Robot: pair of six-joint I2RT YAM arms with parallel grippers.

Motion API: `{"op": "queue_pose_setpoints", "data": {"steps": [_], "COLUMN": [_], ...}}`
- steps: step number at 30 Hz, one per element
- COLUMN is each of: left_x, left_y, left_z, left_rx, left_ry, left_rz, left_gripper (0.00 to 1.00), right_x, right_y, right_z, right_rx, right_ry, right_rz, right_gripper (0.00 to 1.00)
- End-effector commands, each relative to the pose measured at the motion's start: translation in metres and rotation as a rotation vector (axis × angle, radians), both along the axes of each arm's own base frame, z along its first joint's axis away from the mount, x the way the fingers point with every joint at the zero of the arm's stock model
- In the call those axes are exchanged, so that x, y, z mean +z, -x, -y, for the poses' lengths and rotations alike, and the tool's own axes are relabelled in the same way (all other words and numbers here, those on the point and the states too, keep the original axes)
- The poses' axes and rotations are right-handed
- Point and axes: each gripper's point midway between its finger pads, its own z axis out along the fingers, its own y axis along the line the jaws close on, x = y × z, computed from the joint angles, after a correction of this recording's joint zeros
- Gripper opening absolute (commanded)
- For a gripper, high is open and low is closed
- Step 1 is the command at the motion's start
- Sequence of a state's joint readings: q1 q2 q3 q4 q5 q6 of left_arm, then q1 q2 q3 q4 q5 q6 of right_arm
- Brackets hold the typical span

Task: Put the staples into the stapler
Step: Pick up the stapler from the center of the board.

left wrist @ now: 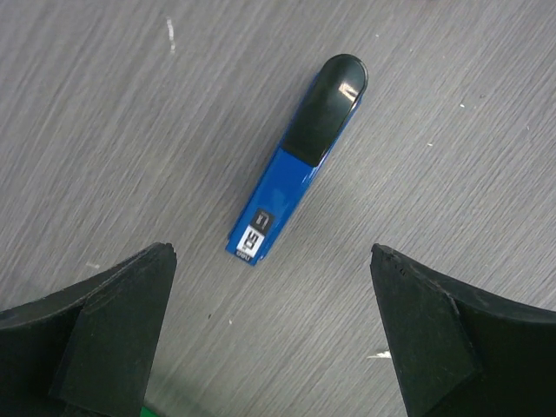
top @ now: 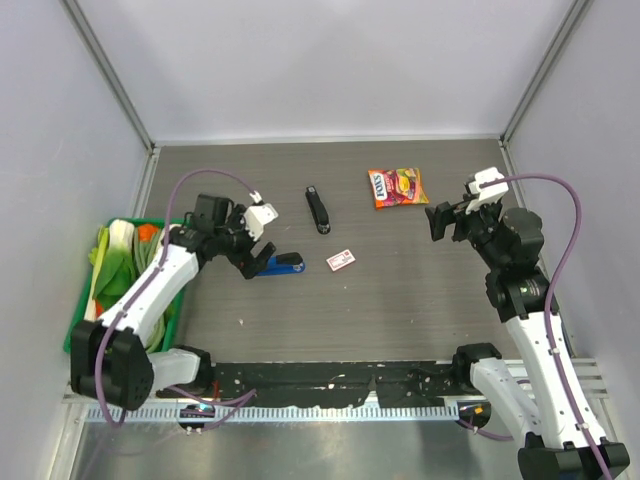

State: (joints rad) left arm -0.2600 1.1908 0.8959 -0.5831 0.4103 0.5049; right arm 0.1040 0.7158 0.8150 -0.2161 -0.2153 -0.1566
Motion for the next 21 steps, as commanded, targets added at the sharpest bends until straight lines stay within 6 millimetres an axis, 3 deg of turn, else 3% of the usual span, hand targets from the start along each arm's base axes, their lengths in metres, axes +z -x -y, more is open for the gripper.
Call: {"op": "queue_pose_setpoints", "data": {"steps": [1,8,15,21], "left_x": [0.007,-0.009,-0.036,-0.044], "left_y": [-0.012,-0.02,-0.031,-0.031], "left_z": [0.018,0.039,0.042,0.048], "left_rx": [-0.121,-0.222,-0.296,-0.356], "left_ry": [-0.038,-0.068,-0.133,-0.127], "left_rz": [0.034,-0.025,-0.052,-0.089], "left_gripper": [1.0,1.0,1.0,1.0], "right_x": [0.002,-0.002,-0.008,-0.011], "right_y": [-0.001,-0.003,-0.006,-0.008], "right_z": [-0.001,-0.002,-0.003,-0.004], "right_rx": [0.007,0.013,0.017,0.02], "right_ry": [0.018,0.031,0.041,0.051], "right_rz": [0.017,0.001,-0.02,-0.03], "right_gripper": [0.89,0.89,0.89,0.89]}}
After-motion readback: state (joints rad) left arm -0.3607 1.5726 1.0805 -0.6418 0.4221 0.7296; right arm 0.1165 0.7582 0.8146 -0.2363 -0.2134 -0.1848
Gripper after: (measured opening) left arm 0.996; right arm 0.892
